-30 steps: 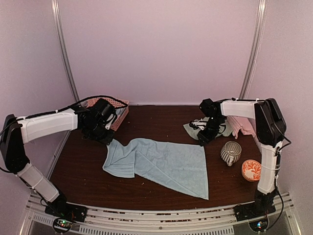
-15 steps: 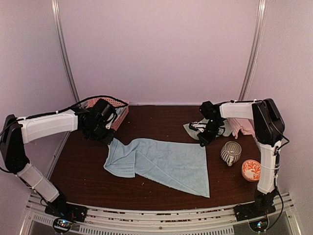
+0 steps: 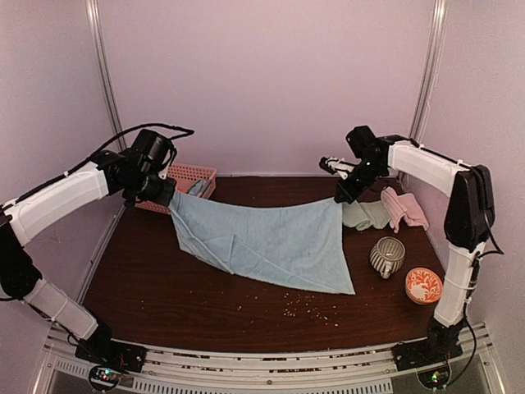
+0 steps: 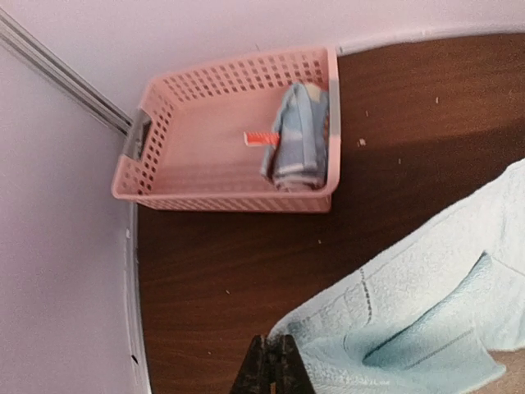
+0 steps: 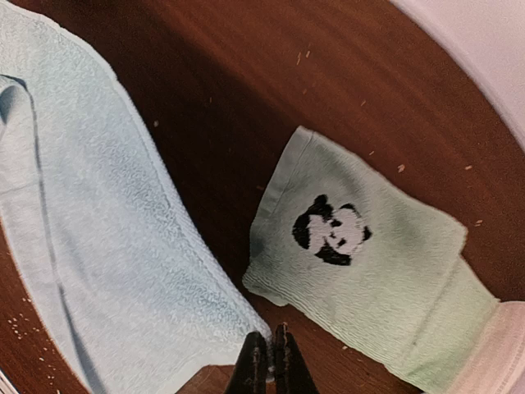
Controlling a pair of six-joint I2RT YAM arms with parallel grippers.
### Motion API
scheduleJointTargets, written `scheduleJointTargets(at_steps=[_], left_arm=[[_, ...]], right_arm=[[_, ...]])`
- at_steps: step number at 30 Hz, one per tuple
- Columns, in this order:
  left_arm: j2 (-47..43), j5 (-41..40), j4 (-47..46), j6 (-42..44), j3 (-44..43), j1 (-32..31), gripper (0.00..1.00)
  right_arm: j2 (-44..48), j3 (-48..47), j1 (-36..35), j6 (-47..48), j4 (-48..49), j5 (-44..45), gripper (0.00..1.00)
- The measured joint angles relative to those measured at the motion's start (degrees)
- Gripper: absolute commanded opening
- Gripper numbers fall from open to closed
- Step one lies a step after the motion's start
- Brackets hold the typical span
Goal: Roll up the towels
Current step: Flatten out the towel at the center of the board.
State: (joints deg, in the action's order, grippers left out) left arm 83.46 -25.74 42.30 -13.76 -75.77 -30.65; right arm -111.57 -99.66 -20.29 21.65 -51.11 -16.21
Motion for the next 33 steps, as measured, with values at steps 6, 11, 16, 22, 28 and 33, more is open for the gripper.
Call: scheduleJointTargets(at_steps=[6, 11, 16, 22, 28, 33], left_arm=[[-8.24, -4.11, 2.23, 0.94, -4.26, -0.07, 0.0], [-15.58, -4.0, 3.69, 1.4, -3.69, -0.04, 0.0], [-26.01, 1.42, 4.13, 2.62, 0.15, -0.04, 0.0], [-36.94, 9.38, 4.33, 3.32, 2.01, -0.02, 0.0], [-41.48, 14.64, 4.31, 2.64, 2.01, -0.02, 0.0], [-30.45, 9.79, 4.13, -0.57, 4.92, 0.02, 0.0]], right_arm=[[15.87, -0.35, 3.8, -0.66, 2.69, -5.16, 0.0], [26.43, 5.27, 4.42, 0.07, 4.7, -10.16, 0.0], [35.3, 14.56, 4.39, 2.6, 3.85, -19.5, 0.0], [46.34, 18.58, 4.35, 7.69, -1.31, -28.81, 0.0], [50.66, 18.4, 4.33, 10.25, -4.74, -33.88, 0.0], [45.07, 25.16, 4.31, 7.98, -0.22, -29.16, 0.0]])
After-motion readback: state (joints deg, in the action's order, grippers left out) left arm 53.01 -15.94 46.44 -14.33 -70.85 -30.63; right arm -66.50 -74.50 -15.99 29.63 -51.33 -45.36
